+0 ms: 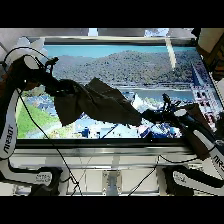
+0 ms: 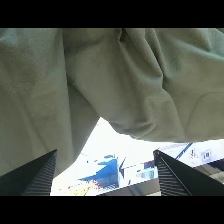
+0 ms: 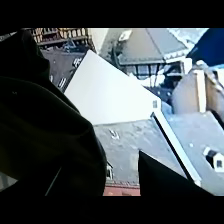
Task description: Fold the shirts.
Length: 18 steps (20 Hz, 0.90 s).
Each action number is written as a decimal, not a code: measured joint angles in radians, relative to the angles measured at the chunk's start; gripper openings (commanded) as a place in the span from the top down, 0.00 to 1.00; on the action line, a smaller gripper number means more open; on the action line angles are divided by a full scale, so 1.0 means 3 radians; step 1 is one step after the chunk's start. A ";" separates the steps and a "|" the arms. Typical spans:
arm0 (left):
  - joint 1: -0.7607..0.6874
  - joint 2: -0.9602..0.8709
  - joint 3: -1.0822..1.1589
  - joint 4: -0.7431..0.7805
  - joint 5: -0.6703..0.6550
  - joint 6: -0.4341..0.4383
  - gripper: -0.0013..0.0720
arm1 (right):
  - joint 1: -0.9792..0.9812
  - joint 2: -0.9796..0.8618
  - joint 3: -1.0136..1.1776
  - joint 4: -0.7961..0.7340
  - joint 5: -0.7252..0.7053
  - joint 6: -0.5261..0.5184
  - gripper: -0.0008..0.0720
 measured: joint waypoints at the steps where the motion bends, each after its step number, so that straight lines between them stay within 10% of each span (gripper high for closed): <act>1: 0.0000 0.0000 0.0000 0.0000 -0.0001 0.0000 0.04 | 0.0000 -0.0038 0.0001 0.0097 -0.0014 -0.0058 0.35; 6: 0.0000 0.0000 0.0000 0.0000 -0.0001 0.0000 0.04 | 0.0000 -0.0240 0.0003 0.0609 0.0089 -0.0384 0.37; 12: 0.0000 0.0000 0.0000 0.0015 -0.0010 0.0000 0.04 | 0.0000 -0.0387 0.0005 0.1127 0.0314 -0.0790 0.94; 18: 0.0000 0.0015 -0.0220 0.0721 -0.0423 0.0011 0.04 | -0.0109 -0.0312 0.0005 0.1261 0.0434 -0.0905 0.94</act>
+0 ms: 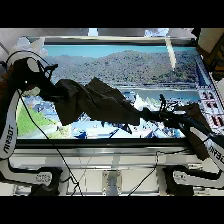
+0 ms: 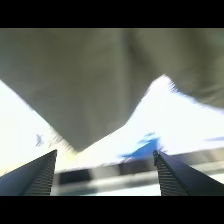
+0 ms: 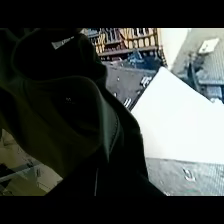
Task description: Fold the shirts.
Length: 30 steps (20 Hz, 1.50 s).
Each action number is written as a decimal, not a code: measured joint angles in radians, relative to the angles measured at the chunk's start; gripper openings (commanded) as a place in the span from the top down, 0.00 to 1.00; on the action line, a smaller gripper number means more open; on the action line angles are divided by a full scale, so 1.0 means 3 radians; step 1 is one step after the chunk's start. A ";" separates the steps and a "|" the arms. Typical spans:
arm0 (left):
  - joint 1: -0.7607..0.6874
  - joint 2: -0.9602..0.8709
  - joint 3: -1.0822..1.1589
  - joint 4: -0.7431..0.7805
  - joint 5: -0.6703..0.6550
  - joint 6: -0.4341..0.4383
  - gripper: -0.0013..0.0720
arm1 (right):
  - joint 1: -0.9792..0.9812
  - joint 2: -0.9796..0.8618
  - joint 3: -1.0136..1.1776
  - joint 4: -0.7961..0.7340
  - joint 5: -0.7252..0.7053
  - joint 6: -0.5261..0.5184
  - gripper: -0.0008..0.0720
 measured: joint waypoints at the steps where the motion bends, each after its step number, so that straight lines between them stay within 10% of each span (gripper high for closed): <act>1: 0.0000 0.0020 -0.0141 0.0061 -0.0004 0.0000 0.04 | -0.0065 0.0058 0.0000 -0.0004 0.0011 -0.0006 0.94; 20: 0.0000 0.0186 -0.1781 -0.1164 0.1157 0.0024 0.04 | -0.0787 0.0593 0.0000 -0.0547 0.0432 0.0245 0.94; 21: 0.0000 0.0187 -0.1807 -0.1202 0.1198 0.0001 0.14 | -0.0788 0.0594 0.0000 -0.0552 0.0441 0.0247 0.94; 24: 0.0001 0.0182 -0.1925 -0.1236 0.1350 -0.0041 0.96 | -0.0788 0.0596 0.0000 -0.0554 0.0448 0.0252 0.94; 30: -0.0004 0.0200 -0.2071 -0.1467 0.1532 0.0092 0.97 | -0.0797 0.0643 0.0000 -0.0556 0.0460 0.0252 0.94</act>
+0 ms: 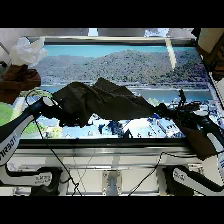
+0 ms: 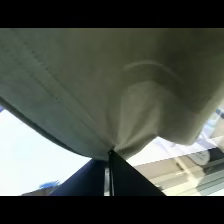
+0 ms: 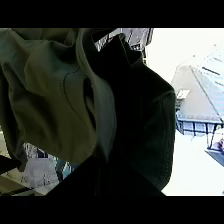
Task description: Fold the shirts.
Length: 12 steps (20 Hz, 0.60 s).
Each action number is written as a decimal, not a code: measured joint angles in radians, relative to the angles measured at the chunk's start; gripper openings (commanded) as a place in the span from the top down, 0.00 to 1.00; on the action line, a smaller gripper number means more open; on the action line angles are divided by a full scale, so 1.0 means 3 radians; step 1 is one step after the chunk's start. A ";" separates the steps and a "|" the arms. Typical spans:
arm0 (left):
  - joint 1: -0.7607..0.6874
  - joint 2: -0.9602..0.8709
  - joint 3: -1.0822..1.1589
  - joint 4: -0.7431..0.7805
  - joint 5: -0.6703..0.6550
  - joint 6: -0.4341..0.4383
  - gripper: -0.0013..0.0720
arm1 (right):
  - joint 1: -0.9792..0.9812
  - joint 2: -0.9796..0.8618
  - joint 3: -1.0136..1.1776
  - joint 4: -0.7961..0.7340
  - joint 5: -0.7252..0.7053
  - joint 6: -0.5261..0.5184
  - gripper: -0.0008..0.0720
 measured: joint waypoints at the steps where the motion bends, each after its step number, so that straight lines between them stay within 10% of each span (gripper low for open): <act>1: -0.0003 0.0028 -0.0009 -0.0142 0.0079 0.0120 0.97 | -0.0014 0.0047 0.0000 0.0004 0.0000 0.0000 0.94; 12: 0.0004 0.2168 -0.0004 -0.2269 0.1143 0.1369 0.97 | -0.1264 0.1713 0.0674 -0.0154 0.0979 0.0291 0.95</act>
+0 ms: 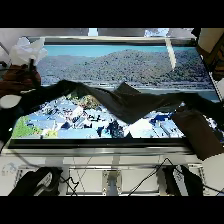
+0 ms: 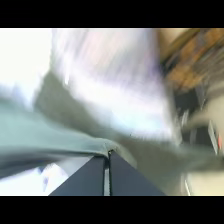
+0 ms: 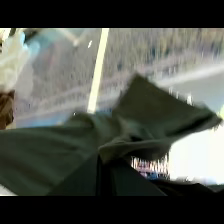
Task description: Fold the shirts.
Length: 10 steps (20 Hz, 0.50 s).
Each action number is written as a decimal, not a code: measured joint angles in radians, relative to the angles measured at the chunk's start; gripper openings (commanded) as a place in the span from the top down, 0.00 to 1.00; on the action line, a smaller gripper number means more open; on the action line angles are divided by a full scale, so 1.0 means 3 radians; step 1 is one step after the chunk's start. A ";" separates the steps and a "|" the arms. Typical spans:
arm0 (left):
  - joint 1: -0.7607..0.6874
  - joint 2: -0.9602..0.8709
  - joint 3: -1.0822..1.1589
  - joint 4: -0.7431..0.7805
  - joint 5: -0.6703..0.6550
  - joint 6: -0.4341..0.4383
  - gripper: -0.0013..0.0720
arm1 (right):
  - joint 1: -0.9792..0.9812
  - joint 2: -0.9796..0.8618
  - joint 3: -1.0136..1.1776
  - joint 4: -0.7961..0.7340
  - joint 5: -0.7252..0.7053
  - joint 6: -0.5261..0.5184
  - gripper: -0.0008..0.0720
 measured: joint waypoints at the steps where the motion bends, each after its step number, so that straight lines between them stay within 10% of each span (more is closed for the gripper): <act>1: 0.0000 0.0266 0.0008 -0.0020 0.0168 0.0025 0.98 | -0.0134 0.0168 0.0195 0.0014 0.0071 0.0050 0.95; 7: 0.0000 0.1326 0.0543 0.0488 0.0791 0.0018 0.98 | -0.0421 0.0575 0.1464 0.0203 0.0113 0.0178 0.95; 10: 0.0000 0.1394 0.0877 0.1545 0.0861 -0.0640 0.98 | -0.0450 0.0549 0.1904 0.0014 0.0041 0.0209 0.95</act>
